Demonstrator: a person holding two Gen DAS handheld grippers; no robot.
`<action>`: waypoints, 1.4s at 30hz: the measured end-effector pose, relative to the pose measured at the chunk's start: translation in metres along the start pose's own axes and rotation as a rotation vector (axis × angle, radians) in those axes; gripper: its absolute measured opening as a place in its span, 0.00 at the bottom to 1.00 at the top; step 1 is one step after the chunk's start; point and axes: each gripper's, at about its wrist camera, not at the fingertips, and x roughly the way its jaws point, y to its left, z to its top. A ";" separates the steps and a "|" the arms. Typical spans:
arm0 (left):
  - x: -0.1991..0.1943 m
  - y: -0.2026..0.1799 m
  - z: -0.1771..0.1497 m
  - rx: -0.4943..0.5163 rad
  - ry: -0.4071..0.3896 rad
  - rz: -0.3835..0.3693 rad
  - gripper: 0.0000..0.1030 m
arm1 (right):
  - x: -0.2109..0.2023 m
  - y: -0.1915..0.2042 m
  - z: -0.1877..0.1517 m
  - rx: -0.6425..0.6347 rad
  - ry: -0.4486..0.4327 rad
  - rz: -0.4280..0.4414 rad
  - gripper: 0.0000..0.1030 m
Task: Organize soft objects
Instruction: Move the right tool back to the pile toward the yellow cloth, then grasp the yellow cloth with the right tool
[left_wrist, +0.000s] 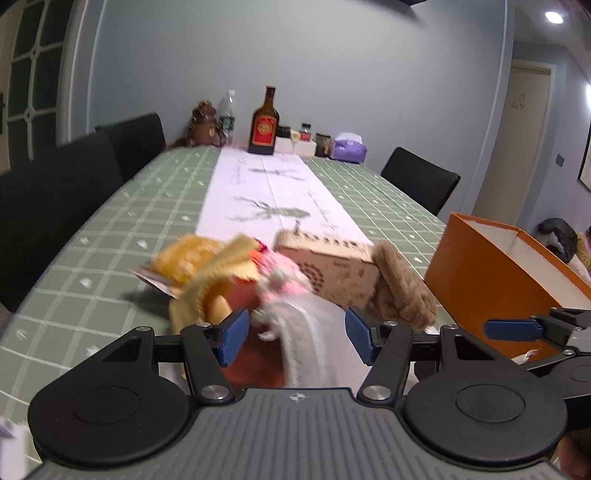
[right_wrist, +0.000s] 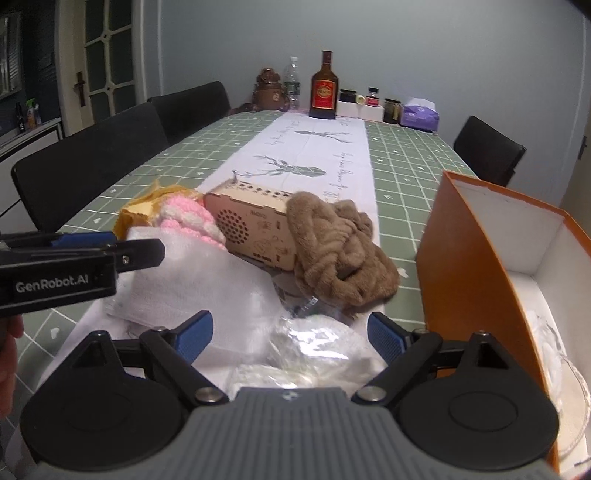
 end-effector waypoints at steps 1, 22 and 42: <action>-0.004 0.003 0.002 0.002 -0.008 0.015 0.70 | 0.001 0.003 0.002 -0.008 -0.005 0.014 0.87; 0.053 0.058 0.008 -0.106 0.076 0.115 0.57 | 0.074 0.061 0.023 -0.038 0.080 0.209 0.92; 0.000 0.045 0.004 -0.094 0.002 0.142 0.04 | 0.042 0.028 0.019 0.102 0.089 0.227 0.06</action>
